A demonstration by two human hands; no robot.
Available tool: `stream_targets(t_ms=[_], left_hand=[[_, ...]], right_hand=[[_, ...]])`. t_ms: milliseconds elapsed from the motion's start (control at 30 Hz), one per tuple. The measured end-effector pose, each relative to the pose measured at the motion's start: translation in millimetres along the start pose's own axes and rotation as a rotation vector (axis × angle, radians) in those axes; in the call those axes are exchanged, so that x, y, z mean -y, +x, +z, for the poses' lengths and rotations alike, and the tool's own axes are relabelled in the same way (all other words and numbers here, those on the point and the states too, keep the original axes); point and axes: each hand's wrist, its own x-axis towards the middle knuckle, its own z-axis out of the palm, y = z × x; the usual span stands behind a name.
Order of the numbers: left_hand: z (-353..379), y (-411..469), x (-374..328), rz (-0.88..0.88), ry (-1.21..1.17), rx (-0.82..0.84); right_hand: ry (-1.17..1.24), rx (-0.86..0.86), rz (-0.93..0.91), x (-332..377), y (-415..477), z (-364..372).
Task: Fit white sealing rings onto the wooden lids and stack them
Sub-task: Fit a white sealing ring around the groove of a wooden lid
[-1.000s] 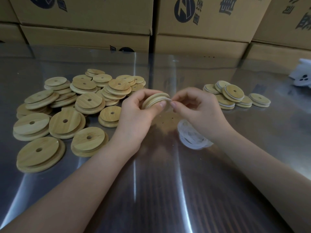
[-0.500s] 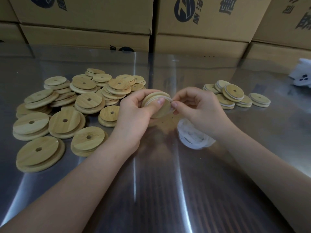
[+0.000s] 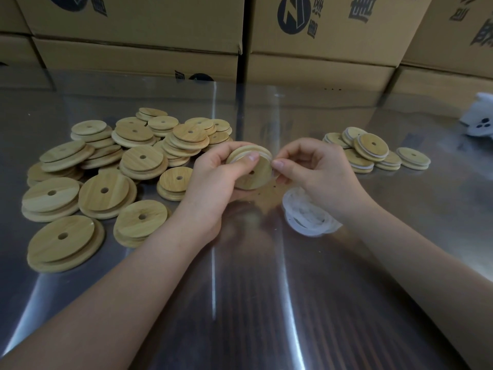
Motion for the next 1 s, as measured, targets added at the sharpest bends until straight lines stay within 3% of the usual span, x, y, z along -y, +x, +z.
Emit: stream_targets(t_ms=[733,1000], left_hand=[[-1.7,5.1,2.9,-0.225,-0.303,0.018],[0.7,2.4,5.3,-0.155,-0.139,0.093]], right_hand=[[0.151,0.022,0.203,4.5,-2.4,2.6],[0.214,0.038,0.251,5.3,-0.6,-0.6]])
